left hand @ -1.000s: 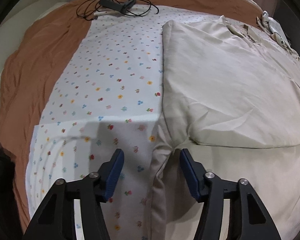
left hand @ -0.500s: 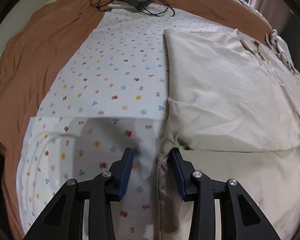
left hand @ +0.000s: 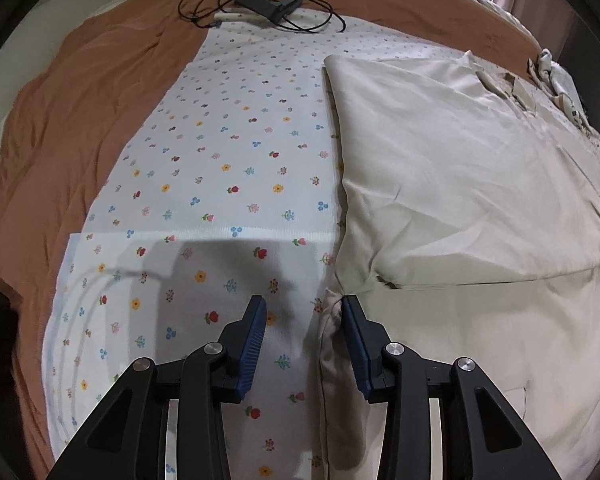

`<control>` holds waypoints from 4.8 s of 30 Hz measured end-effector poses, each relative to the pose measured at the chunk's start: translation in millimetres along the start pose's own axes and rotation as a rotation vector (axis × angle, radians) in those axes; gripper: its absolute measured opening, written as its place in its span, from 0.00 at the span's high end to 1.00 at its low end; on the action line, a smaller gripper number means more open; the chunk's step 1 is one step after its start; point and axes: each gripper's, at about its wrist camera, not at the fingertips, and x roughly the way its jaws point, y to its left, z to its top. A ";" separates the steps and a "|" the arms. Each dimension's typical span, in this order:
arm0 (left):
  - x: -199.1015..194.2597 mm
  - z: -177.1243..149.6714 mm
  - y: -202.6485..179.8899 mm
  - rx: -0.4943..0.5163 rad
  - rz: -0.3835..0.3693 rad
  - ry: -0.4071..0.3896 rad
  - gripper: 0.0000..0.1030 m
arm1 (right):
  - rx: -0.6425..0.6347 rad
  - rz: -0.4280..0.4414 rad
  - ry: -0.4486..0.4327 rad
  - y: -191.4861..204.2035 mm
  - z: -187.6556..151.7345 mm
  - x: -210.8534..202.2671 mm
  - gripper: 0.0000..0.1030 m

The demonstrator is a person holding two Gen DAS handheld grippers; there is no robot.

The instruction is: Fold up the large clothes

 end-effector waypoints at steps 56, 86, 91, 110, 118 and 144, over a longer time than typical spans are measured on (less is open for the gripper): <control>-322.5 -103.2 -186.6 0.053 -0.298 -0.639 0.16 | -0.466 -0.299 -0.363 -4.2 -77.0 -347.0 0.00; -197.3 -40.2 -337.0 0.140 -0.426 -0.435 0.14 | -0.299 -0.431 -0.358 -148.2 61.4 -353.7 0.07; -156.7 -20.8 -337.8 0.084 -0.429 -0.372 0.15 | -0.230 -0.446 -0.333 -176.8 95.4 -332.7 0.08; -14.2 11.7 -351.0 -0.043 -0.430 -0.066 0.46 | -0.322 -0.380 -0.133 -191.8 179.7 -244.6 0.08; 8.5 25.1 -358.8 0.005 -0.376 -0.015 0.63 | -0.154 -0.425 -0.153 -242.8 200.8 -223.4 0.09; -20.5 39.6 -353.6 -0.042 -0.439 -0.086 0.60 | -0.152 -0.459 -0.327 -248.9 251.9 -208.9 0.94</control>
